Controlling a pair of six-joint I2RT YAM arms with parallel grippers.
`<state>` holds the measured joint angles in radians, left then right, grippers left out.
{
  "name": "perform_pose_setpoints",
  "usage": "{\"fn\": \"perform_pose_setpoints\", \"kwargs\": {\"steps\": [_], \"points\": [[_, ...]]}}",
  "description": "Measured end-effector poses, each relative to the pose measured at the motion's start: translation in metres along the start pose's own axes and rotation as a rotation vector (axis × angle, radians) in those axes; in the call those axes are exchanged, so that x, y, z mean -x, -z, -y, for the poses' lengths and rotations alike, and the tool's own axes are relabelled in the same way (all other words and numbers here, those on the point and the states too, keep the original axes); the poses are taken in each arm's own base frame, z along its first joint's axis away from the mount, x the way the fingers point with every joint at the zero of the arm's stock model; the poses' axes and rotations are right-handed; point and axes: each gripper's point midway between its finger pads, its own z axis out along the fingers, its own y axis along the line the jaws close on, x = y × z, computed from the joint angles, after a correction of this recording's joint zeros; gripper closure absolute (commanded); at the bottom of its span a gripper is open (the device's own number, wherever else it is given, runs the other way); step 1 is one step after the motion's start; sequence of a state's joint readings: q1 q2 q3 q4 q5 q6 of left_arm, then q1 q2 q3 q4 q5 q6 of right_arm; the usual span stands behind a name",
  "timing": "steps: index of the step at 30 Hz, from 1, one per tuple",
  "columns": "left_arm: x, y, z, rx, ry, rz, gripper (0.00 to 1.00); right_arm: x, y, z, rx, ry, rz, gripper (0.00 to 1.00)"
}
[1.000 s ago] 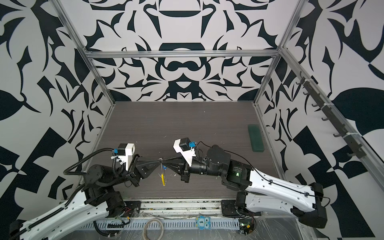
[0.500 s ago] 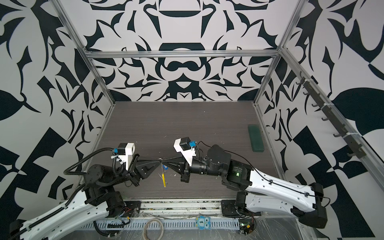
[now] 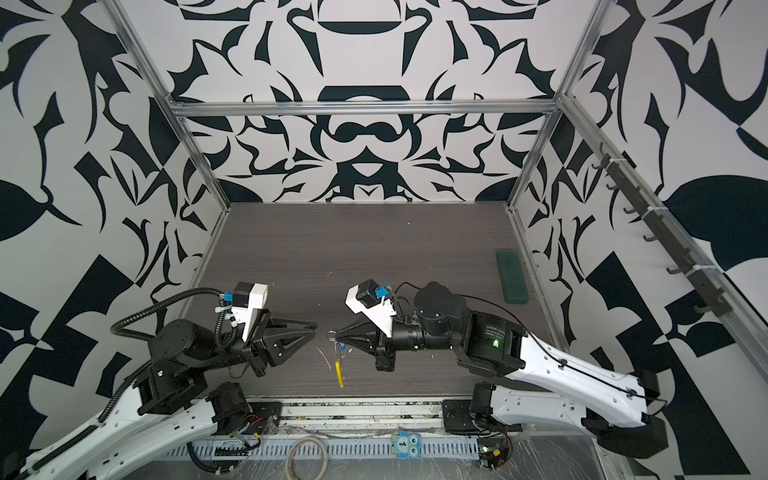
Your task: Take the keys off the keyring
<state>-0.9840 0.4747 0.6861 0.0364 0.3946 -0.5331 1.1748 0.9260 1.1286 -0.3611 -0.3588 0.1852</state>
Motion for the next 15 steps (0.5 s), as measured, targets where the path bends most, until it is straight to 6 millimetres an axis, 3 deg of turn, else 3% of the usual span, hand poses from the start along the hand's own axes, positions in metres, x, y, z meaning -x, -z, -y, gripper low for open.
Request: {"fn": "perform_pose_setpoints", "kwargs": {"steps": [8, 15], "points": [[-0.025, -0.015, -0.005, 0.004, 0.055, -0.200, 0.80, -0.002, 0.003, -0.003, 0.024, 0.009, -0.094, 1.00], [-0.036, -0.015, -0.005, -0.005, 0.074, -0.264, 0.84, -0.017, 0.000, 0.002, 0.029, -0.013, -0.162, 1.00]]}}
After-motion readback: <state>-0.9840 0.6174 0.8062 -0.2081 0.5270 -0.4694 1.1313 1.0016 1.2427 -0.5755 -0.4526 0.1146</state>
